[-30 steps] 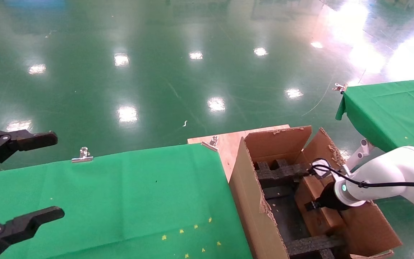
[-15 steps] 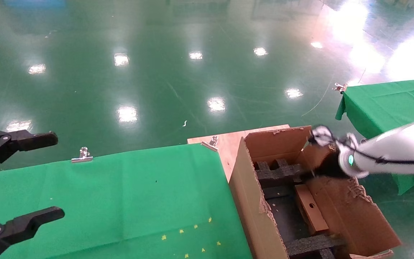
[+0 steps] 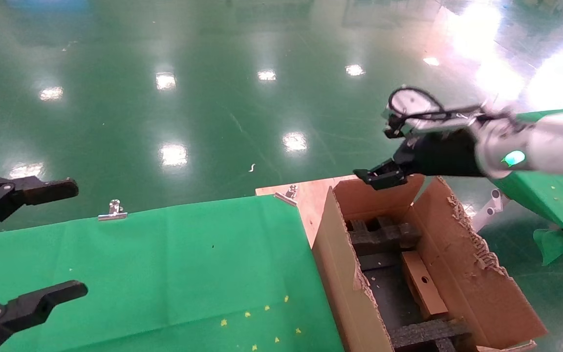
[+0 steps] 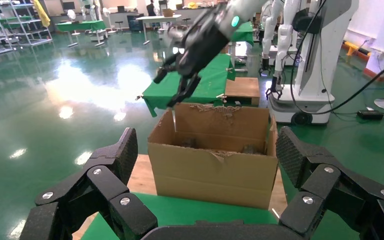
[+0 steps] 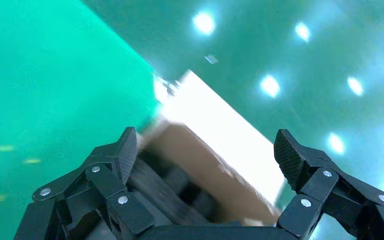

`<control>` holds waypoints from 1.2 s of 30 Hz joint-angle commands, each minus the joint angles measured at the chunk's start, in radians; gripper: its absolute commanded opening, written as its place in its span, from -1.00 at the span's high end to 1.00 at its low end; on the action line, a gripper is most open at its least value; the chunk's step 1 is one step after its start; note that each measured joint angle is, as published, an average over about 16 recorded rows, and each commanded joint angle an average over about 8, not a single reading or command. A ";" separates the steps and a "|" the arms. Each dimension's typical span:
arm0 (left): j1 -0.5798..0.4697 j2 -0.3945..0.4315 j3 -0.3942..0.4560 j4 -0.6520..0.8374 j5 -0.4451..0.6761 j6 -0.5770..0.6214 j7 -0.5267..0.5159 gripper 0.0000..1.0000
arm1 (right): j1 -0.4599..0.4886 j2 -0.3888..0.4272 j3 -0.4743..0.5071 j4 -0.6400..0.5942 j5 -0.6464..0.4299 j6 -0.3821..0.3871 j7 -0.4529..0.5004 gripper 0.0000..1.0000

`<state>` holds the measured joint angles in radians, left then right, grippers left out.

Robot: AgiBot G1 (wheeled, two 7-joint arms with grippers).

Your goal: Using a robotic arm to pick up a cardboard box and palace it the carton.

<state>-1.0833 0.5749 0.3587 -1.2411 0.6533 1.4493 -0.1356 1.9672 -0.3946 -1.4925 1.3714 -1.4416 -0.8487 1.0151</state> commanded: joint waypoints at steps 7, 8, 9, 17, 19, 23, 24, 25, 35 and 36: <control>0.000 0.000 0.000 0.000 0.000 0.000 0.000 -1.00 | 0.065 0.078 0.100 0.028 0.324 -0.160 -0.314 -1.00; 0.000 0.000 0.000 0.000 0.000 0.000 0.000 -1.00 | 0.068 0.084 0.106 0.031 0.340 -0.169 -0.327 -1.00; 0.000 0.000 0.000 0.000 0.000 0.000 0.000 -1.00 | 0.067 0.084 0.106 0.028 0.343 -0.170 -0.320 -1.00; 0.000 0.000 0.000 0.000 0.000 0.000 0.000 -1.00 | 0.040 0.058 0.107 0.006 0.306 -0.154 -0.292 -1.00; 0.000 0.000 0.000 0.000 0.000 0.000 0.000 -1.00 | 0.021 0.054 0.132 0.005 0.317 -0.165 -0.305 -1.00; 0.000 0.000 0.000 0.000 0.000 0.000 0.000 -1.00 | -0.036 0.037 0.200 -0.001 0.342 -0.196 -0.337 -1.00; 0.000 0.000 0.000 0.000 0.000 0.000 0.000 -1.00 | -0.052 0.033 0.218 -0.002 0.348 -0.204 -0.346 -1.00; 0.000 0.000 0.000 0.000 -0.001 0.000 0.000 -1.00 | -0.068 0.028 0.237 -0.004 0.355 -0.212 -0.356 -1.00; 0.000 0.000 0.000 0.000 -0.001 0.000 0.000 -1.00 | -0.226 -0.019 0.424 -0.020 0.424 -0.296 -0.446 -1.00; 0.000 0.000 0.000 0.000 -0.001 0.000 0.000 -1.00 | -0.242 -0.024 0.443 -0.021 0.430 -0.304 -0.455 -1.00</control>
<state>-1.0831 0.5747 0.3588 -1.2408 0.6528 1.4492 -0.1356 1.7252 -0.4184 -1.0494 1.3500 -1.0113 -1.1529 0.5599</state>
